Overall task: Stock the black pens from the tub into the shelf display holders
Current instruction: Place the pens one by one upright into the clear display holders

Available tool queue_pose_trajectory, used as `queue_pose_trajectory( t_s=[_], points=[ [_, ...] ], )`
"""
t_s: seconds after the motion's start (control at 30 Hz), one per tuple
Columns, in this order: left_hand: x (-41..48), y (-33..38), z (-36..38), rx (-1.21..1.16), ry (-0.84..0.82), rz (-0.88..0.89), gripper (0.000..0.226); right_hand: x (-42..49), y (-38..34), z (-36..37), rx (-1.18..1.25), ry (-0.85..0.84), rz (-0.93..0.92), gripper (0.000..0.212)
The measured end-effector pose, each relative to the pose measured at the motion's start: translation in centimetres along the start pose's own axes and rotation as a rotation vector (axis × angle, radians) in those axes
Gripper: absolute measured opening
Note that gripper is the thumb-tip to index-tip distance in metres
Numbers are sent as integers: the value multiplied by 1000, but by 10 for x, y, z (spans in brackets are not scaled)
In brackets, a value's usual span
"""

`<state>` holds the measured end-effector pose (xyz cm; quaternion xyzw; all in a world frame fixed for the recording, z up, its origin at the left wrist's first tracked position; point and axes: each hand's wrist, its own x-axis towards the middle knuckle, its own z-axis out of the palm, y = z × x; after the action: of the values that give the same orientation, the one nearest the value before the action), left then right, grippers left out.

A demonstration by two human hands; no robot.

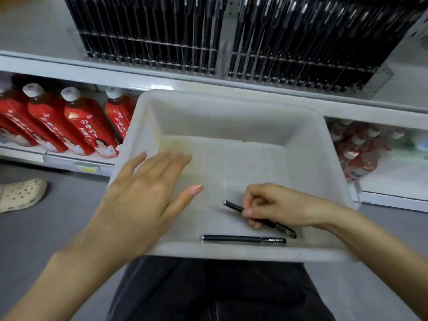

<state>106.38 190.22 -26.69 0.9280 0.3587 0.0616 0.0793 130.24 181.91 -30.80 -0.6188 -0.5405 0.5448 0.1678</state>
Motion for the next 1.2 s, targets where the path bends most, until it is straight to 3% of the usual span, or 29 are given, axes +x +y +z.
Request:
queue_pose_trajectory(
  t_s=[0.13, 0.3, 0.53, 0.7, 0.83, 0.97, 1.1, 1.2],
  points=[
    [15, 13, -13, -290, 17, -61, 67, -5, -19, -12, 13, 166, -188, 13],
    [53, 42, -19, -319, -63, 81, 55, -17, -41, -34, -47, 309, -337, 11],
    [96, 56, -18, -461, -103, 143, 38, -32, -46, -71, -131, 443, -349, 13],
    [120, 59, -16, -639, -70, 152, 43, -51, -44, -105, -172, 472, -302, 10],
    [140, 66, -15, -850, -41, 163, 40, -76, -41, -135, -16, 545, -251, 6],
    [159, 90, -10, -1024, -62, 163, 30, -85, -37, -154, 249, 788, -253, 8],
    [176, 116, -7, -1005, -52, 136, 22, -79, -35, -162, 618, 939, -415, 25],
    [178, 125, -10, -861, 60, 165, 15, -79, -37, -166, 698, 1040, -537, 44]
  ],
)
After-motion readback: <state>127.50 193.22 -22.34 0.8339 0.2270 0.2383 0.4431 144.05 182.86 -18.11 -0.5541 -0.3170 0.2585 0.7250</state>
